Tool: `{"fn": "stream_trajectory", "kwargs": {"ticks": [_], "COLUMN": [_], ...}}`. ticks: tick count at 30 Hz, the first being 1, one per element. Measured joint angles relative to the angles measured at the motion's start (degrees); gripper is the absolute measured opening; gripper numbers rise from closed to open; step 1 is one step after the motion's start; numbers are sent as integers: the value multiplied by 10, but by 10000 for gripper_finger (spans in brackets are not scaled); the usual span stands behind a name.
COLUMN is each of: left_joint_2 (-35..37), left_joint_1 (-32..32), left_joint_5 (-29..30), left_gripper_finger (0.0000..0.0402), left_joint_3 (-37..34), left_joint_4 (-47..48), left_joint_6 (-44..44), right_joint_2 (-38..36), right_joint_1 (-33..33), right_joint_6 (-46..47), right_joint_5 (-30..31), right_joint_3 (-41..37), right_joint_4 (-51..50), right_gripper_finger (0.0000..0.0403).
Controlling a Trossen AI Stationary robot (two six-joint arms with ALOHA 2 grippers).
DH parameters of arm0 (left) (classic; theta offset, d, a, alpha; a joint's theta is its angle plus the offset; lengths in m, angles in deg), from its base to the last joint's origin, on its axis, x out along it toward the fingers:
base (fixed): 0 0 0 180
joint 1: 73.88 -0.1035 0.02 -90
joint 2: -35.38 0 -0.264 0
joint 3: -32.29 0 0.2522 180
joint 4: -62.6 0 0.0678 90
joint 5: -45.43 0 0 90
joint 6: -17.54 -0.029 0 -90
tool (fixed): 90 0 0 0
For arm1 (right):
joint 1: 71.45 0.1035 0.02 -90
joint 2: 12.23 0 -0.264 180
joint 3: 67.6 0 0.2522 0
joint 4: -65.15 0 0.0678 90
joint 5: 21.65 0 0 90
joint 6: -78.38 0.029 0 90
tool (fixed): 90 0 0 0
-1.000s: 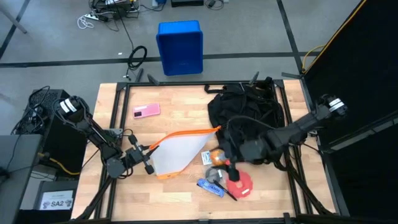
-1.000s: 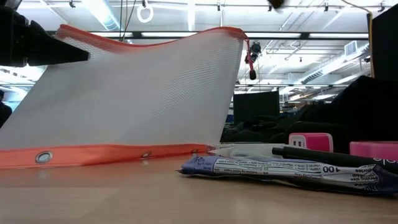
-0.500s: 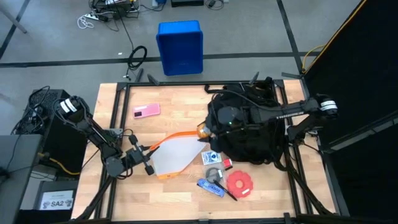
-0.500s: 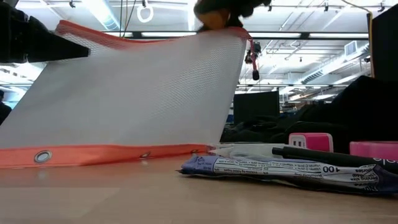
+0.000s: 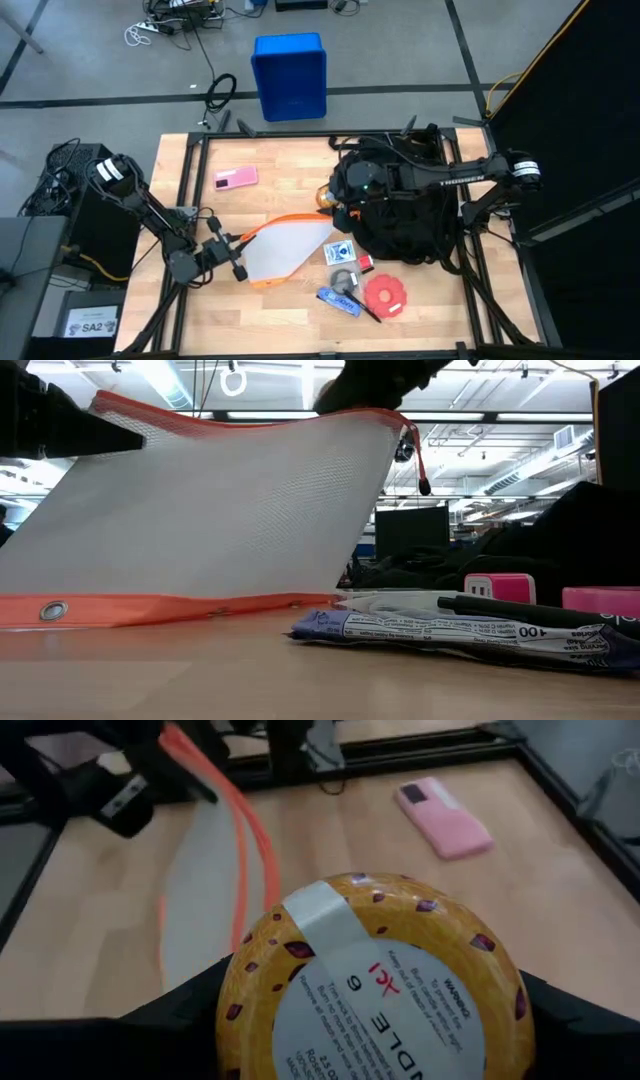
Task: Unpack backpack
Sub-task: Put the scented candle into the zip bag
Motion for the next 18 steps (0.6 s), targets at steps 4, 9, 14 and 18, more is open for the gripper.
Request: {"fn": "stream_trajectory", "kwargs": {"ticks": [4, 9, 14, 18], "left_joint_2": [0, 0, 0, 0], "left_joint_1": [-1, -15, -27, -27], "left_joint_5": [5, 15, 15, 13], "left_gripper_finger": [0, 0, 0, 0], "left_joint_3": [0, 0, 0, 0], "left_joint_4": [-30, -45, -51, -54], "left_joint_6": [-18, -19, -16, -16], "right_joint_2": [10, 18, 22, 24], "right_joint_1": [20, 51, 74, 82], "right_joint_6": [14, 22, 35, 38], "right_joint_5": [-11, -23, -38, -38], "right_joint_3": [0, 0, 0, 0], "right_joint_4": [-7, -4, -6, -18], "right_gripper_finger": [258, 258, 258, 258]}}
